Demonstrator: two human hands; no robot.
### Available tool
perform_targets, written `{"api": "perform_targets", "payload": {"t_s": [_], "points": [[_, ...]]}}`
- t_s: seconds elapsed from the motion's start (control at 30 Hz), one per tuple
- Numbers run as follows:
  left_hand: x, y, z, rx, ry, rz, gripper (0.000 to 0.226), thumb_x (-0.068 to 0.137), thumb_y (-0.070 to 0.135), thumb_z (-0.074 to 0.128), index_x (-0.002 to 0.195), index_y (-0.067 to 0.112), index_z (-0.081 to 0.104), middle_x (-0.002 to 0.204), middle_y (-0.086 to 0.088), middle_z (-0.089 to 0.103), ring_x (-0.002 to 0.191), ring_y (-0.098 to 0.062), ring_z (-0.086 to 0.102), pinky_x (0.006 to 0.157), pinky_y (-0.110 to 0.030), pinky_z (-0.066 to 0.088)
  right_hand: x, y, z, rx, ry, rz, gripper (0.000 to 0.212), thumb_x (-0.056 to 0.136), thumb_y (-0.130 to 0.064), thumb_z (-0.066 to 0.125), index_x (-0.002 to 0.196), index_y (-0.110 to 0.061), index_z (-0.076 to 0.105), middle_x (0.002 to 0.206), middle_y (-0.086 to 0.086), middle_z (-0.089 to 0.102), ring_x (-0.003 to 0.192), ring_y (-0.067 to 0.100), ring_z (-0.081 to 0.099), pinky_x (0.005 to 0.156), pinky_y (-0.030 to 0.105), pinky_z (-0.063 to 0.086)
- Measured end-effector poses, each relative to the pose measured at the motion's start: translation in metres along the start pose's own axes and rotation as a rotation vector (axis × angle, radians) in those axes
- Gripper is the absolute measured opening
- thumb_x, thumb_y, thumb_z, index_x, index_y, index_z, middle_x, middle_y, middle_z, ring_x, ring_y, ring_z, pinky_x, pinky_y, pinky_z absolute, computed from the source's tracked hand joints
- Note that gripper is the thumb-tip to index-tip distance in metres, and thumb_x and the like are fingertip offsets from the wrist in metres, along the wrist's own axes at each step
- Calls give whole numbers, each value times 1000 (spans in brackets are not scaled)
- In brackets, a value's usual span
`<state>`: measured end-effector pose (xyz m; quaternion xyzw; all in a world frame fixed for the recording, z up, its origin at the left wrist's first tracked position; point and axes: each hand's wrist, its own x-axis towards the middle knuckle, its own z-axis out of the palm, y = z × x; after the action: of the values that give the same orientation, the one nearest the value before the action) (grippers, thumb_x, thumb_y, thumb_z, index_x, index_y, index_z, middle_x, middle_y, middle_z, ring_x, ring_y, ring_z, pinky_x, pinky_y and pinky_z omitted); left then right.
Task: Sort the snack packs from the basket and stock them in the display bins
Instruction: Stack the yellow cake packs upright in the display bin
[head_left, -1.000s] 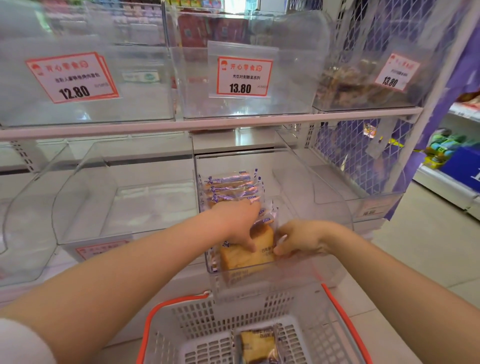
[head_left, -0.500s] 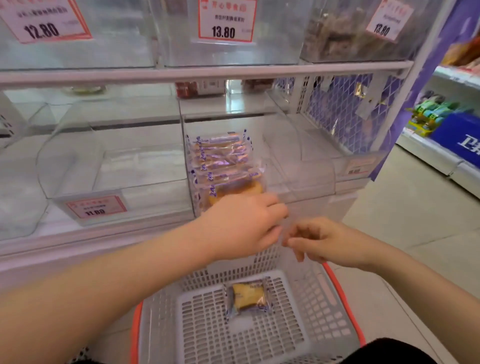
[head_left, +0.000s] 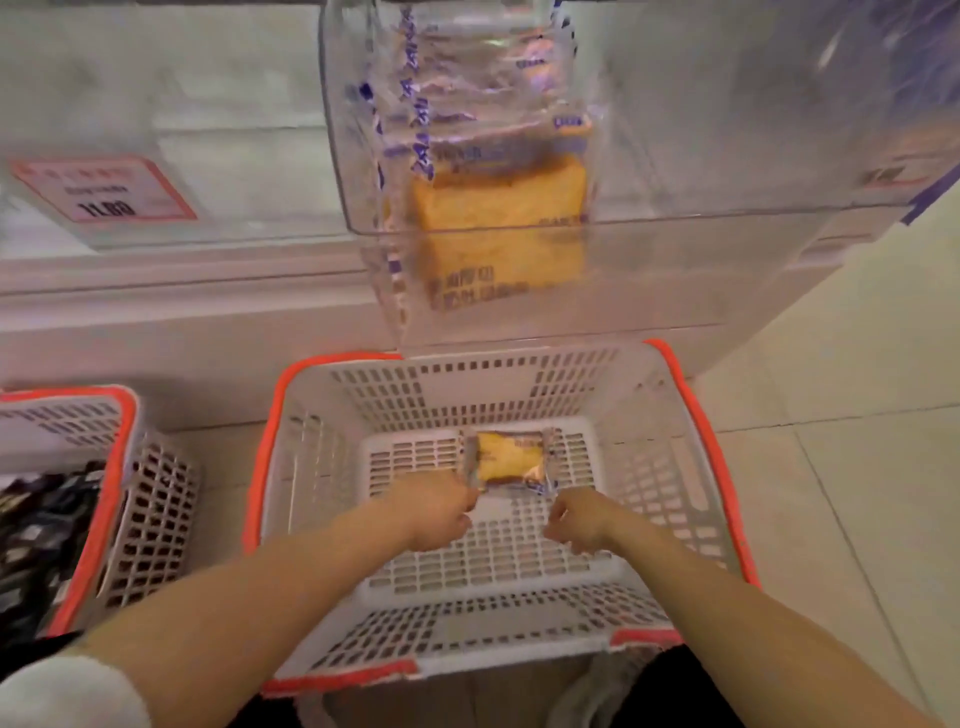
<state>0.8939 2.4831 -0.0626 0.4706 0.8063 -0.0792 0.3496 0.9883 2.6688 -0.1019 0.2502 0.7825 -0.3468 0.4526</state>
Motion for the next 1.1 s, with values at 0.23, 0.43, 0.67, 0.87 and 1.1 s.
{"api": "perform_targets", "payload": {"t_s": [0.23,0.43,0.67,0.87,1.1], "points": [[11,-22,58,-171,-130,-138,29,97,23,37,118,11,52,123,-11,49,109,-30,51,91,-42,45,76,8,17,227,241,97,26,98,-20,47,116,-2,51,85,14,55,60,20,47,59,31,39],[16,-31,86,-569,-39,-309,24,96,24,42,109,14,59,112,-5,61,98,-22,58,84,-30,47,118,29,20,620,375,289,23,96,-15,45,82,1,56,56,8,38,47,19,33,44,29,25],[2,-46,101,-830,104,-440,22,95,22,48,110,12,61,109,-4,62,94,-18,59,83,-24,46,129,15,31,882,309,256,28,91,-13,59,65,-10,49,49,8,33,42,18,26,44,29,24],[7,-46,98,-1140,232,-585,27,95,19,48,120,11,53,102,-6,59,87,-20,58,76,-30,49,80,-26,35,988,257,-81,23,96,-17,50,78,-4,48,89,24,48,89,38,56,91,48,50],[13,-17,79,-1720,480,-851,44,93,46,45,112,8,54,109,-15,63,99,-31,60,85,-38,49,1,-26,38,1276,5,-423,22,91,-4,49,70,-10,55,67,1,62,69,14,66,77,33,56]]}}
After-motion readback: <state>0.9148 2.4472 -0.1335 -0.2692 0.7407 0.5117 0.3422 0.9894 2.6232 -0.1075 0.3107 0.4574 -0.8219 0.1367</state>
